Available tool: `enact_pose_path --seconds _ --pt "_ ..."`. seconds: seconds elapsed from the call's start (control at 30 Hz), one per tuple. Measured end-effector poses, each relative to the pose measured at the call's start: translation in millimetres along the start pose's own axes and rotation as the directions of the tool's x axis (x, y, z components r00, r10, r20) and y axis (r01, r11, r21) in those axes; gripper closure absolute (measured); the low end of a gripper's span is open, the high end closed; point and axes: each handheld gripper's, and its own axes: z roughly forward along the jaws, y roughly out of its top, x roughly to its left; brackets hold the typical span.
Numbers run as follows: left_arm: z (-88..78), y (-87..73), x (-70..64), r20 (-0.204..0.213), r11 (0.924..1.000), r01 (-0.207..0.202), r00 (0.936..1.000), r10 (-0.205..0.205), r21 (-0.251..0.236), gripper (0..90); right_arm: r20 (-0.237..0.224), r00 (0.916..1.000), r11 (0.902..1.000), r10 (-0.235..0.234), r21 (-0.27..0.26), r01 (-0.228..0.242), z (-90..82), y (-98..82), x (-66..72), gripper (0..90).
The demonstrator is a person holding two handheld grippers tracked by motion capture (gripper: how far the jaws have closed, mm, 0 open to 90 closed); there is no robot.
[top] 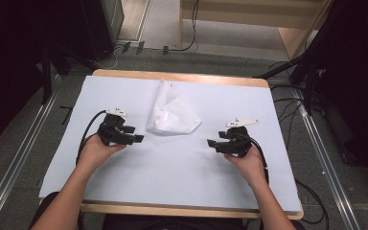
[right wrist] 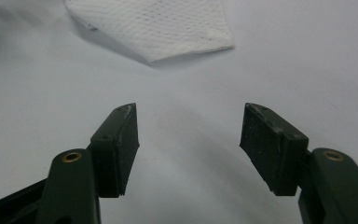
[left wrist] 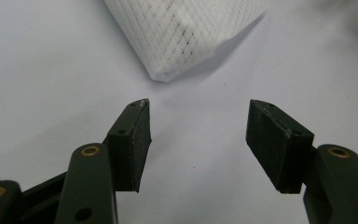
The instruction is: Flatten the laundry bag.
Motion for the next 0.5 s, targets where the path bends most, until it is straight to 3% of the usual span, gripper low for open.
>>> enact_pose_path --seconds 0.5 --pt "1.2 0.0 -0.1 0.004 1.0 0.0 1.0 0.0 0.01 40.1 -0.006 1.0 0.9998 -0.005 0.021 0.005 0.9 -1.3 1.0 38.2"
